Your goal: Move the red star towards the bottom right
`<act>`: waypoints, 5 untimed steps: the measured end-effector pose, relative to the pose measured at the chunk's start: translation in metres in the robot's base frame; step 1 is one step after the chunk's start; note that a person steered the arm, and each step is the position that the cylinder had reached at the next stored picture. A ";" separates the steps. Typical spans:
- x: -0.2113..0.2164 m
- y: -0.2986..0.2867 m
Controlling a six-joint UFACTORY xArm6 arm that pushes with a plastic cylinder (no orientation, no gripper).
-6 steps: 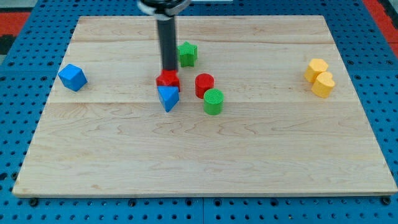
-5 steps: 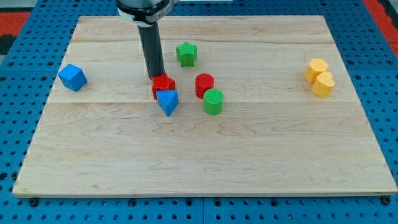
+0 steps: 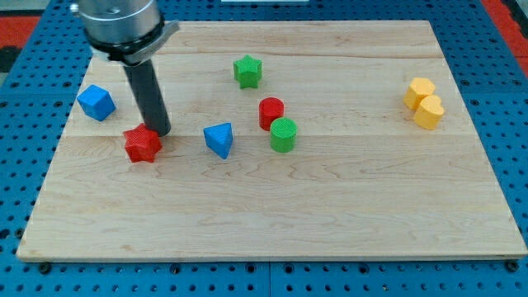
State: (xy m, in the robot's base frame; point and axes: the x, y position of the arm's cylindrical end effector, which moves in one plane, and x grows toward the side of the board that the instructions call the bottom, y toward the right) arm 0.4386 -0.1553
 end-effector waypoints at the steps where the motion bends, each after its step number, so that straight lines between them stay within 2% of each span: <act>1: -0.018 0.008; 2: -0.032 -0.012; 3: 0.018 -0.038; 4: 0.070 0.038; 5: 0.079 0.066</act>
